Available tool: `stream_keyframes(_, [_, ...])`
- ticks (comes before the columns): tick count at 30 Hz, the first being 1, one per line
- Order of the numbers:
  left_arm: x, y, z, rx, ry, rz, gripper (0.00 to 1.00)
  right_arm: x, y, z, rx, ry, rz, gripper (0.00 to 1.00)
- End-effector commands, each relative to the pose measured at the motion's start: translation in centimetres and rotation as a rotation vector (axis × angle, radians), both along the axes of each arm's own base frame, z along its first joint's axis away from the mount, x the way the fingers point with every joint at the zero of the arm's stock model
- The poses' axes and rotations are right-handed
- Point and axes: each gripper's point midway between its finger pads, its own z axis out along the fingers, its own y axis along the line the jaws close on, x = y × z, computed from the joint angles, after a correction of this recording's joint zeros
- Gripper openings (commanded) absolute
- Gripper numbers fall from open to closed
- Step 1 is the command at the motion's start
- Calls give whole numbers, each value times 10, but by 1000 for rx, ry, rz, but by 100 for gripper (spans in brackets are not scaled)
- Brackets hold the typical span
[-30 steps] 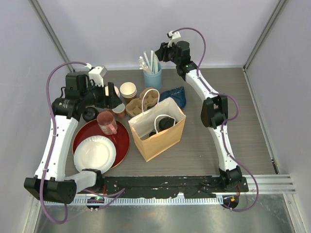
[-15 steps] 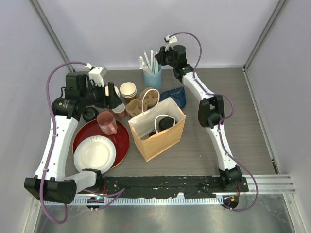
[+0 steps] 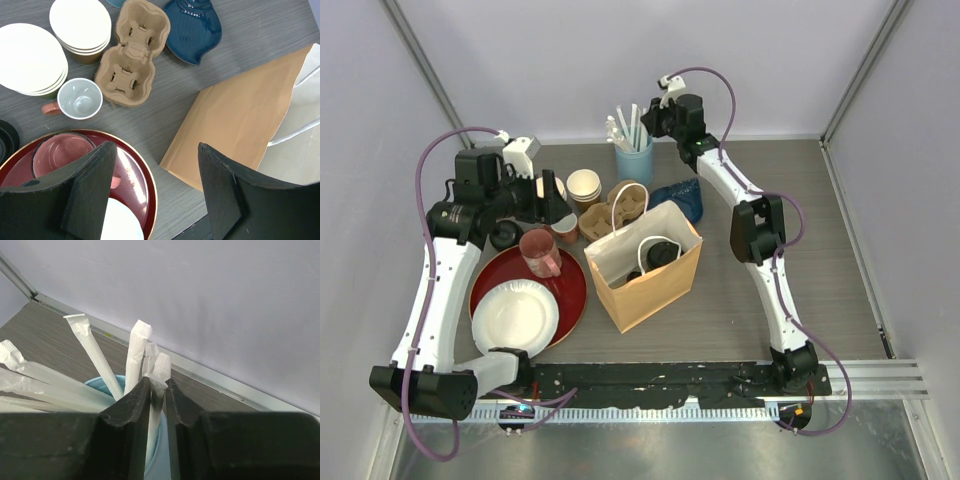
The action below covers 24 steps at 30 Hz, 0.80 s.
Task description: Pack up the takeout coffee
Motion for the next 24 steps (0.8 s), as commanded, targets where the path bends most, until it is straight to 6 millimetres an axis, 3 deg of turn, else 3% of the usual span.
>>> stream_keyframes(1, [3,-1,24,-17,-88,-18,70,-13,-5,79,26,-139,-4,25])
stream_keyframes(7, [2,-2,24,-18,-88,-21,70,-14,-6,80,21,-138,-4,21])
stream_keyframes(15, [1,-3,24,-20,-88,-23,70,-17,-11,81,11,-131,-16,28])
stream_keyframes(17, [2,-3,24,-20,-87,-25,70,-18,-10,81,13,-129,-16,21])
stream_keyframes(24, [1,-3,24,-23,-88,-29,70,-18,-12,84,11,-133,-25,8])
